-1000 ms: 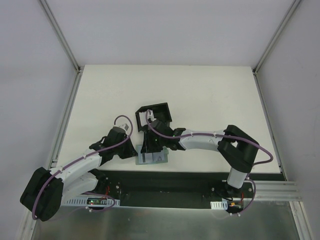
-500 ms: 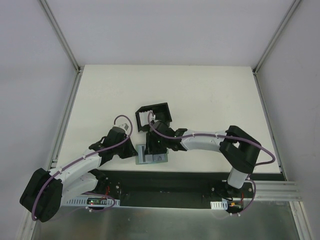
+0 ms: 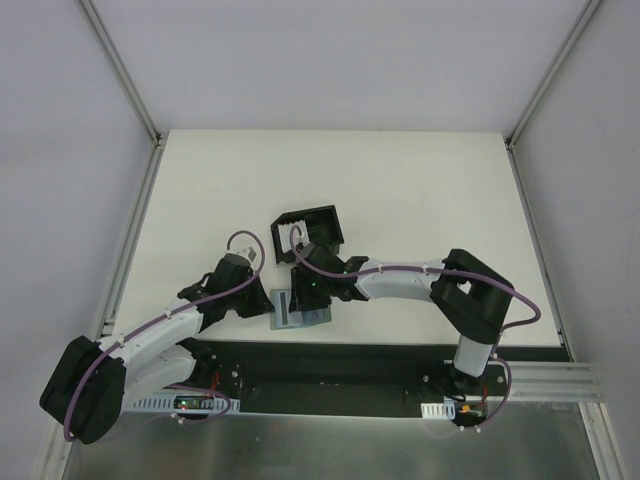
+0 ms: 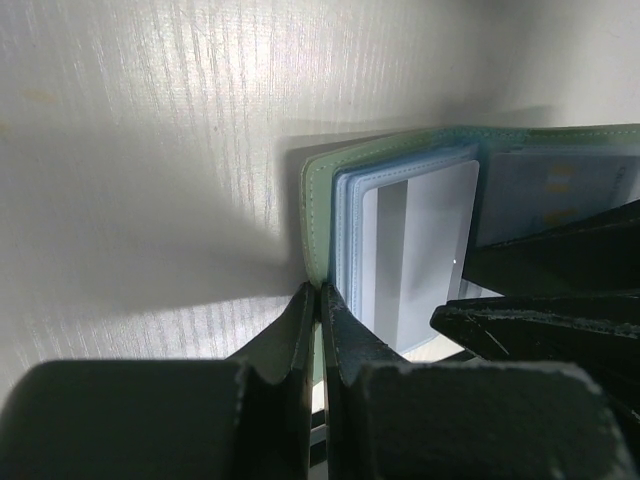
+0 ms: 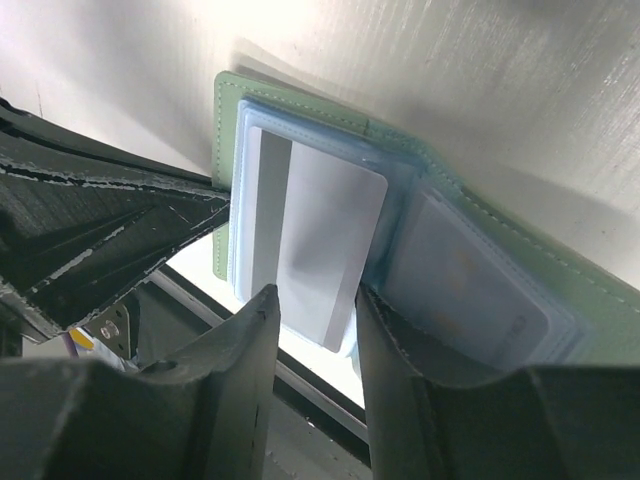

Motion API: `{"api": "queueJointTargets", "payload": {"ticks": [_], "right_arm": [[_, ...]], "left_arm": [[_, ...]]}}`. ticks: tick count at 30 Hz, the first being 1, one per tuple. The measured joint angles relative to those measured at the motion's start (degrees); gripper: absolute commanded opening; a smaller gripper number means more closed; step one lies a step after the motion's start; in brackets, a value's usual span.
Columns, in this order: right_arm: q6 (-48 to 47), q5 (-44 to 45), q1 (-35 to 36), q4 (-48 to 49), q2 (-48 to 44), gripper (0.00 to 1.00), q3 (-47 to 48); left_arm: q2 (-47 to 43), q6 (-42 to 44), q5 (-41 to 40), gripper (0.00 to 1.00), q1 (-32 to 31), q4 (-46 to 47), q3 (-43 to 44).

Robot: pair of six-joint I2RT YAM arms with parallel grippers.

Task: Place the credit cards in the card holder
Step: Insert the credit card into the card holder, then pick up the credit card from the storage box.

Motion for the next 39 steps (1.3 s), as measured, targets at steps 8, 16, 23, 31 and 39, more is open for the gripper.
{"api": "queueJointTargets", "payload": {"ticks": [8, 16, 23, 31, 39], "right_arm": [[-1.4, -1.3, 0.0, -0.7, 1.0, 0.18, 1.0], [-1.9, -0.9, 0.0, -0.8, 0.9, 0.43, 1.0], [-4.3, 0.1, -2.1, -1.2, -4.5, 0.51, 0.1], [-9.8, 2.7, -7.2, -4.6, -12.2, 0.64, 2.6], [-15.2, 4.2, -13.0, -11.2, -8.1, 0.71, 15.2]], "left_arm": [[0.0, 0.0, -0.3, 0.00, 0.0, -0.5, 0.0], [0.0, 0.0, -0.4, 0.00, 0.0, -0.5, 0.0], [-0.6, 0.0, -0.4, 0.00, 0.0, -0.4, 0.0], [-1.3, 0.0, -0.5, 0.00, 0.0, -0.7, 0.7], [-0.2, 0.0, -0.9, 0.00, 0.0, -0.7, 3.0]]}}
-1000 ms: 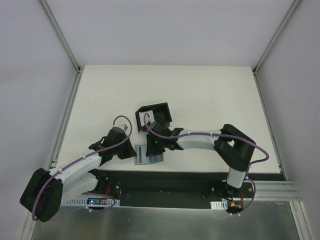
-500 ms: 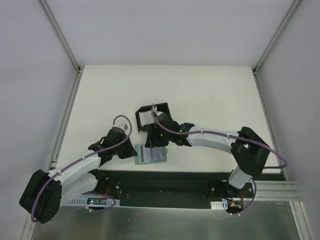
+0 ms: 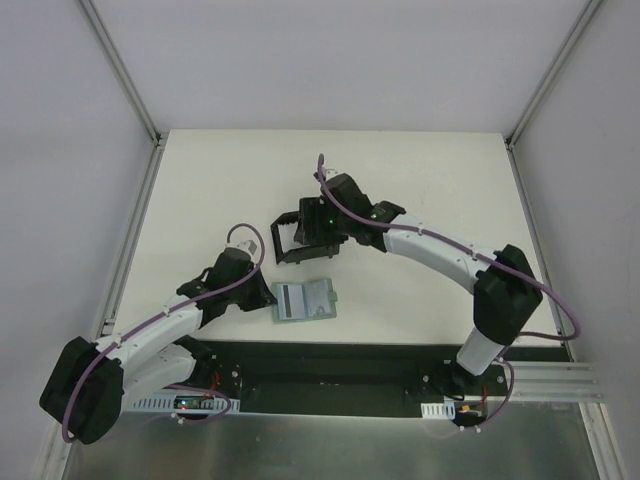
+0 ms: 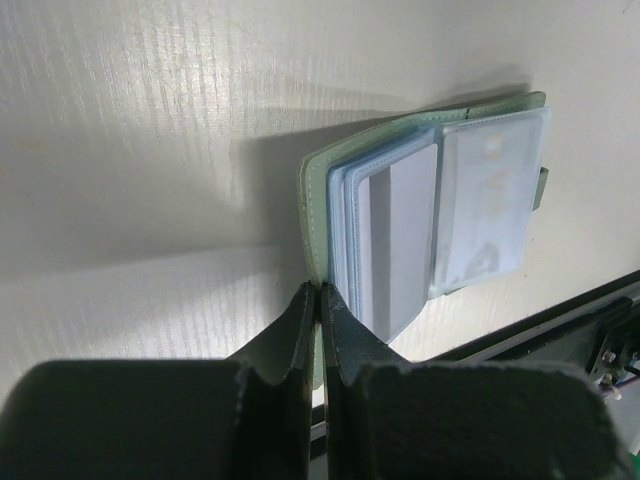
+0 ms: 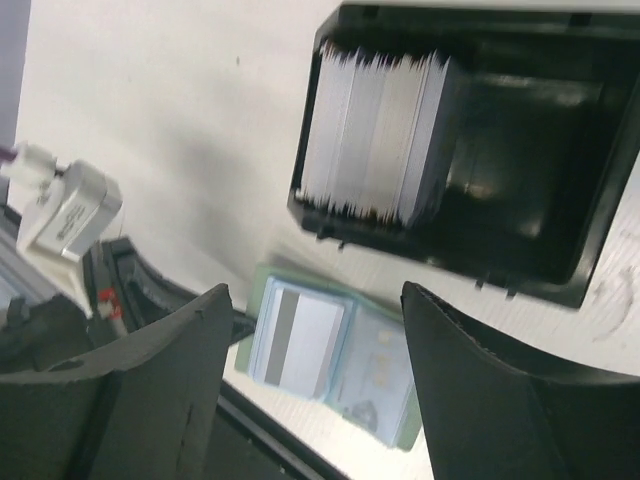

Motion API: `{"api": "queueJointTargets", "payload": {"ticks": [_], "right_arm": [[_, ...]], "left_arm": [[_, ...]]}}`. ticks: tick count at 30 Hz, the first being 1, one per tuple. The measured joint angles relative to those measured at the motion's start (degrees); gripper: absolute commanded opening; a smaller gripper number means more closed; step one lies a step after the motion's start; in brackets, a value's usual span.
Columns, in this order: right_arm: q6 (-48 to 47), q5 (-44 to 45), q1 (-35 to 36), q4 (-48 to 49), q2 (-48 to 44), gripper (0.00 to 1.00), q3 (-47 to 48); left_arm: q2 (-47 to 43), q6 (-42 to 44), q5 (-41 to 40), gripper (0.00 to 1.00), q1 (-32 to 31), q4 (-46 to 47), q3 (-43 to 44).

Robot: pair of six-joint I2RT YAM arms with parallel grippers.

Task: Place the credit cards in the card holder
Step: Pick up the credit card from the storage box.

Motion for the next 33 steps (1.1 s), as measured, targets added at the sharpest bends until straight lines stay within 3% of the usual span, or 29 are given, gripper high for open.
{"api": "queueJointTargets", "payload": {"ticks": [5, 10, 22, 33], "right_arm": [[-2.6, 0.2, -3.0, -2.6, 7.6, 0.71, 7.0], [-4.3, 0.0, -5.9, -5.4, 12.4, 0.71, 8.0], [-8.6, -1.0, -10.4, -7.6, 13.3, 0.72, 8.0], [-10.3, -8.0, -10.9, -7.4, 16.3, 0.80, 11.9]], "left_arm": [[0.5, 0.0, 0.0, 0.00, 0.0, 0.0, 0.2], [0.5, 0.1, 0.0, 0.00, 0.0, 0.0, 0.2], [0.5, 0.4, 0.0, 0.00, 0.4, 0.0, 0.2], [1.2, 1.0, 0.0, 0.00, 0.4, 0.0, 0.2]]}}
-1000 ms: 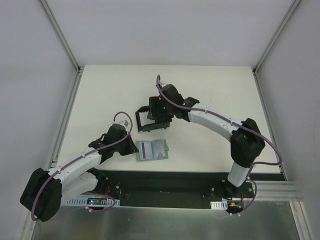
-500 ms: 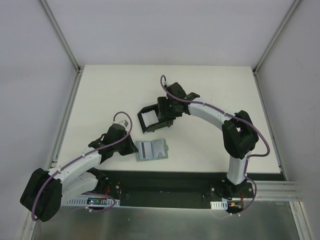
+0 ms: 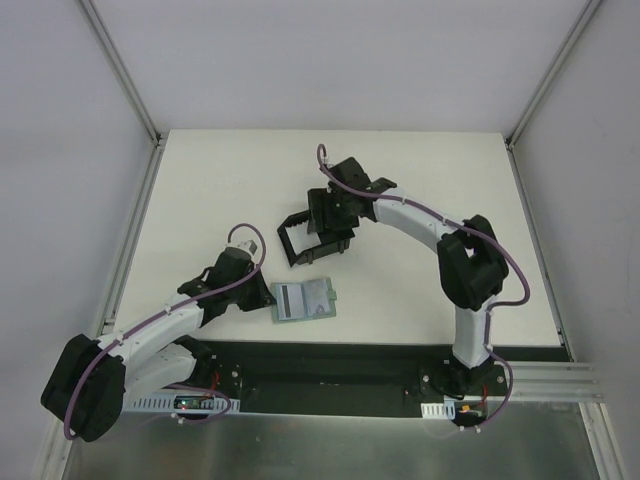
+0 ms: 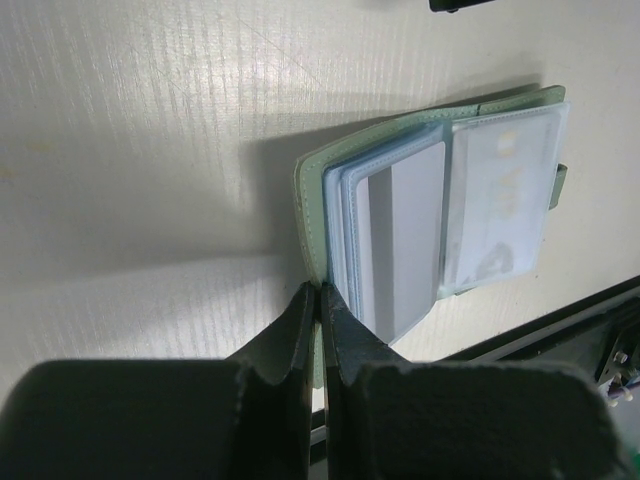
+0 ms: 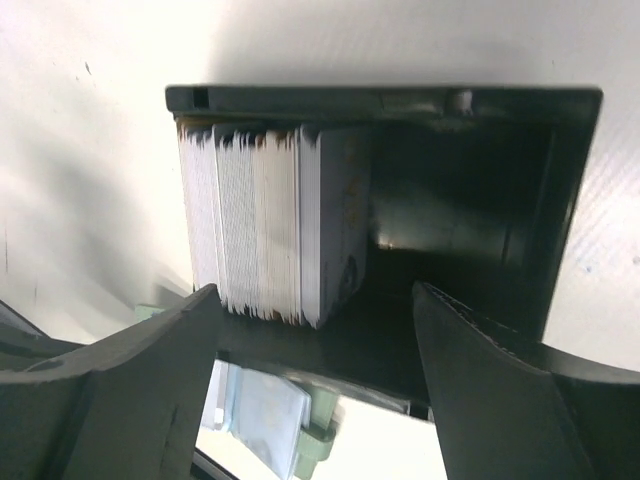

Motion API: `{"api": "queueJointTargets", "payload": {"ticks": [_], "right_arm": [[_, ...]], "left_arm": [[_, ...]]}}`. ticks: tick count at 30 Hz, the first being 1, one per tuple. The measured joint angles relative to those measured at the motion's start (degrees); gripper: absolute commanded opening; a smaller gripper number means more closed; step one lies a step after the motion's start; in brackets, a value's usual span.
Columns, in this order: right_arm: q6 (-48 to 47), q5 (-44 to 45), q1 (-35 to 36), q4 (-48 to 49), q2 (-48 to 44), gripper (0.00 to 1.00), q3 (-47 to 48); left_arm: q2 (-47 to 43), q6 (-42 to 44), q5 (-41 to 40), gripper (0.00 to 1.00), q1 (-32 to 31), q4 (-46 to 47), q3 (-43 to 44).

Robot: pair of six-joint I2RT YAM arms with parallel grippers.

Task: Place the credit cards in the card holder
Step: Pick up the credit card from the storage box.

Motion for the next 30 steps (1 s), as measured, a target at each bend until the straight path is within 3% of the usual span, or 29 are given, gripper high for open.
{"api": "queueJointTargets", "payload": {"ticks": [17, 22, 30], "right_arm": [[-1.3, -4.5, 0.4, -1.8, 10.8, 0.81, 9.2], [-0.9, -6.8, 0.4, -1.7, 11.5, 0.73, 9.3], [0.5, -9.2, 0.2, 1.1, 11.3, 0.51, 8.0]], "left_arm": [[1.4, 0.1, 0.0, 0.00, 0.0, 0.0, 0.0], [1.5, 0.1, 0.0, 0.00, 0.0, 0.0, 0.0], [1.5, 0.1, 0.0, 0.00, 0.0, 0.0, 0.0]]}}
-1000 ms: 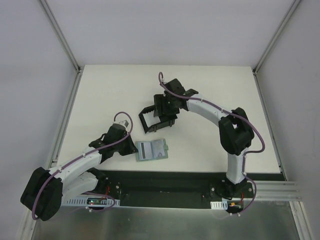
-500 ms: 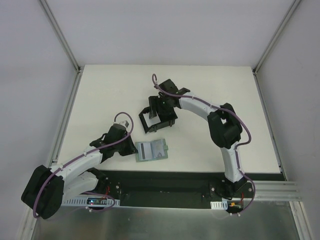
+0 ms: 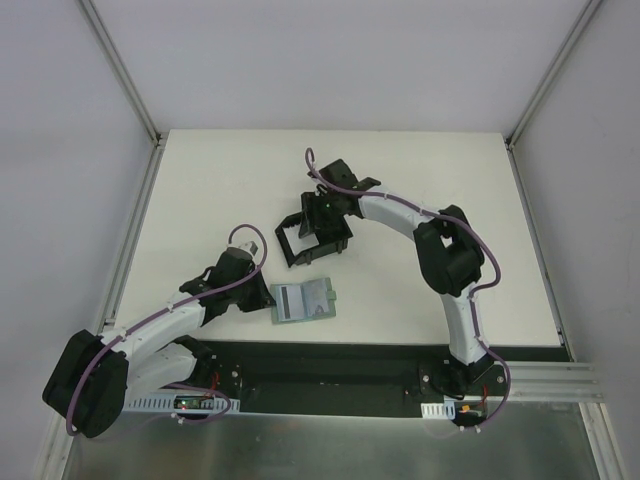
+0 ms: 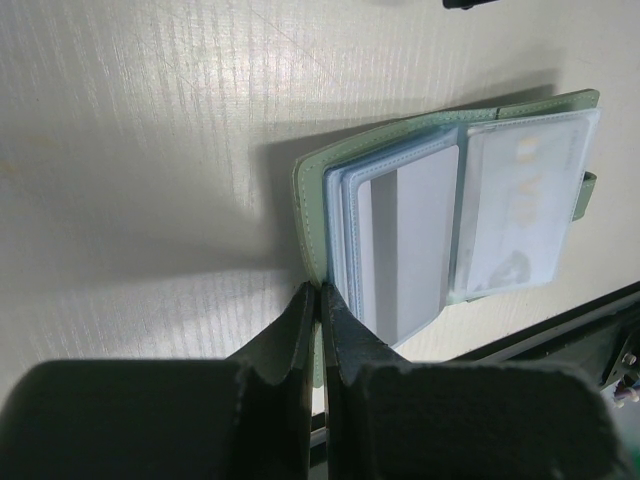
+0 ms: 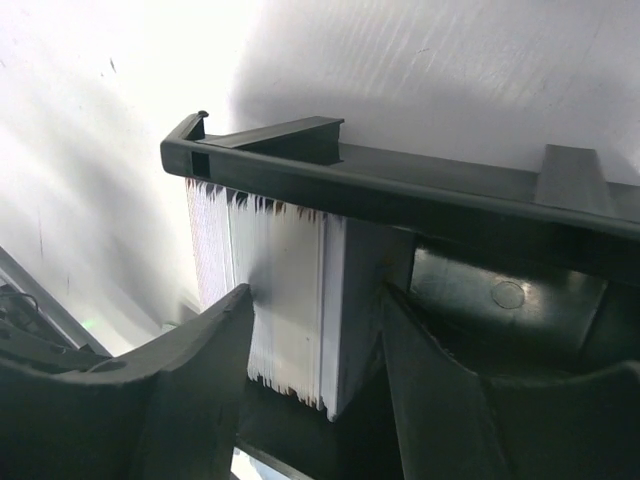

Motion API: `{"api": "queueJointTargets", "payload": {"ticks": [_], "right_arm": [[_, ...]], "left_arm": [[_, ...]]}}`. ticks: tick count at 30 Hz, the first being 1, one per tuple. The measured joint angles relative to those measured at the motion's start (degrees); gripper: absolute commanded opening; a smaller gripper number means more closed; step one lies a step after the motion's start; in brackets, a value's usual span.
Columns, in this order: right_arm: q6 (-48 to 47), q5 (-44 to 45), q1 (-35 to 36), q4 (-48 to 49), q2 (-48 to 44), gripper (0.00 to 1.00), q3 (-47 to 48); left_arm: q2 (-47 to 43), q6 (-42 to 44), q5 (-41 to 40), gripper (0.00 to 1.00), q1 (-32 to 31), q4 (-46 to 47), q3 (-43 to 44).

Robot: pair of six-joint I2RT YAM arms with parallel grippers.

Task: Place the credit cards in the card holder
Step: Pick up the credit card from the storage box.

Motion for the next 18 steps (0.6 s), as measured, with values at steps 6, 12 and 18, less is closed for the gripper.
{"api": "queueJointTargets", "payload": {"ticks": [6, 12, 18], "right_arm": [[0.7, -1.2, -0.3, 0.9, -0.3, 0.38, -0.2], [0.9, -2.0, -0.4, 1.6, -1.0, 0.31, -1.1], [1.0, -2.1, -0.5, 1.6, -1.3, 0.23, -1.2]], "left_arm": [[0.0, 0.0, 0.0, 0.00, 0.3, 0.0, 0.0], [0.0, 0.1, 0.0, 0.00, 0.3, 0.0, 0.0], [0.0, 0.3, 0.0, 0.00, 0.3, 0.0, 0.0]]}}
